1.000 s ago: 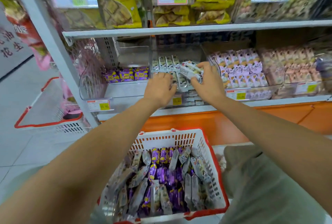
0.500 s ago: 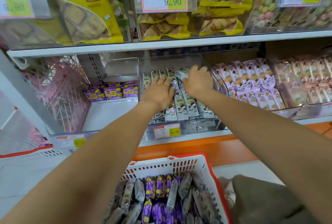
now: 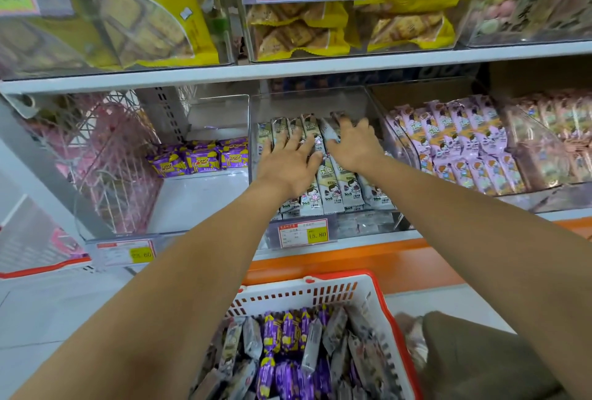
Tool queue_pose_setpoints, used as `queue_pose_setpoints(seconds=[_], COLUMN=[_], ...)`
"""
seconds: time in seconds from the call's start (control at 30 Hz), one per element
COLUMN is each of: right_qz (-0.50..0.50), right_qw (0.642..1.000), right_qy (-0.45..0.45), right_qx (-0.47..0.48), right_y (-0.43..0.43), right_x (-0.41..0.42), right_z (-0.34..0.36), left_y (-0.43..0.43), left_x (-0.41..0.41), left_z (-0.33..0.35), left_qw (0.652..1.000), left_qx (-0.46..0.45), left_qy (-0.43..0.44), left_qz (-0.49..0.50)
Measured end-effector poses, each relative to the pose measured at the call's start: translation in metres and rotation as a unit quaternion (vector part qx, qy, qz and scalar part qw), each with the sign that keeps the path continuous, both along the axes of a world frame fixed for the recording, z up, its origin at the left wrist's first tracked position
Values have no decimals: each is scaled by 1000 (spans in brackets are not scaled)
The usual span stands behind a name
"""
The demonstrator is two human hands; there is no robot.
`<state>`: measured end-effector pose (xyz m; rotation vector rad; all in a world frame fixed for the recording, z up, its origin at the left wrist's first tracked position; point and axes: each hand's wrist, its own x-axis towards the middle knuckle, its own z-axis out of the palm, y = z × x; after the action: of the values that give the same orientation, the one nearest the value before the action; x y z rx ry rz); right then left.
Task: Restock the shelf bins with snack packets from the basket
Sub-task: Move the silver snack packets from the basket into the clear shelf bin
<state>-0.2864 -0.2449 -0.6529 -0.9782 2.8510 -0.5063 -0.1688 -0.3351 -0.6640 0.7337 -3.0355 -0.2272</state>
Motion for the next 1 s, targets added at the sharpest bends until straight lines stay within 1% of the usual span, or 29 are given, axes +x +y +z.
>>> queue_pose_setpoints(seconds=[0.1, 0.3, 0.57, 0.7, 0.87, 1.0], right_qz=[-6, 7, 28, 22, 22, 24], right_qw=[1000, 1000, 999, 998, 998, 995], right_qy=[-13, 27, 19, 28, 35, 50], right_qx=[-18, -7, -39, -58, -53, -84], right_y=[1, 0, 4, 5, 7, 14], right_x=[-4, -5, -10, -12, -11, -7], right_z=[1, -3, -1, -3, -3, 1], left_y=[0, 0, 0, 1, 1, 2], left_x=[0, 0, 0, 1, 2, 7], left_z=[0, -1, -3, -2, -1, 9], left_qw=[1000, 1000, 1000, 1000, 999, 997], left_qx=[-2, -9, -18, -17, -6, -5], left_qy=[-2, -3, 3, 20, 38, 79], left_qz=[1, 2, 0, 1, -3, -6])
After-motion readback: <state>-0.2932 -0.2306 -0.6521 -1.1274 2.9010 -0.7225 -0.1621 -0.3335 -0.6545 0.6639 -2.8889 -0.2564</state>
